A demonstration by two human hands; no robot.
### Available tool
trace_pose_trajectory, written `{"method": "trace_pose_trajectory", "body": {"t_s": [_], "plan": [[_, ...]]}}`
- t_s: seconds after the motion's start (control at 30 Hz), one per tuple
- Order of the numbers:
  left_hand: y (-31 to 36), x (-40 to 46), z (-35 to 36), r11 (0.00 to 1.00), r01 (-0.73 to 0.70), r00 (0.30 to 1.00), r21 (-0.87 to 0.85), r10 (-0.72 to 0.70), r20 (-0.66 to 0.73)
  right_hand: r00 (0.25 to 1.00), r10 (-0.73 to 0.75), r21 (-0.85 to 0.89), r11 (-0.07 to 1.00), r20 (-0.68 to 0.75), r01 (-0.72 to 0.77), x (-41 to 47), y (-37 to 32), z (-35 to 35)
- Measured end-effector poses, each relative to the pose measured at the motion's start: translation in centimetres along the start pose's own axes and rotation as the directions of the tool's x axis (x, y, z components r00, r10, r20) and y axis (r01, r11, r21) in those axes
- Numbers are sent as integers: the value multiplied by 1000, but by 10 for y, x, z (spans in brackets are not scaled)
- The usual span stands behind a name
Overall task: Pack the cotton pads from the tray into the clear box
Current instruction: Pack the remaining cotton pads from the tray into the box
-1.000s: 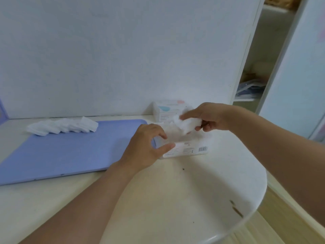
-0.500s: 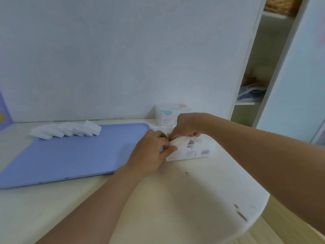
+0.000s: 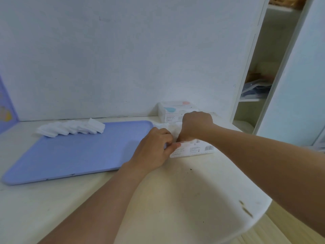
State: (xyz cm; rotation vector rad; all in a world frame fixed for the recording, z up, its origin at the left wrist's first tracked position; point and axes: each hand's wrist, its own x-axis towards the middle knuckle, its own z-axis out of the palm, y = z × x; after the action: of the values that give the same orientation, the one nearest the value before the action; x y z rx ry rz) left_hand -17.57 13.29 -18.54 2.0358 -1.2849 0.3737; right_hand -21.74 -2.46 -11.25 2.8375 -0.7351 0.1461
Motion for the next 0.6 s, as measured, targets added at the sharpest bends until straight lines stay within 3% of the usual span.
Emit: {"method": "trace_pose_trajectory", "body": {"t_s": [0.1,0.23,0.3,0.6], "plan": [[0,-1,1,1000,7,1000,-22,-7,-14,998,60,100,993,-34,-56,1,0,11],[1,-2,2,999,-18,999,-33,16,-33,948,190,257,932,257,-256,7,5,19],[0,-1,3,999,-17,999,-28,16,-44,926,220,255,918,308,-303,11,6,24],[-6,-4,9,999,-26,999,-40,24,-34,940,131,350,905,314,-242,8,14,29]]}}
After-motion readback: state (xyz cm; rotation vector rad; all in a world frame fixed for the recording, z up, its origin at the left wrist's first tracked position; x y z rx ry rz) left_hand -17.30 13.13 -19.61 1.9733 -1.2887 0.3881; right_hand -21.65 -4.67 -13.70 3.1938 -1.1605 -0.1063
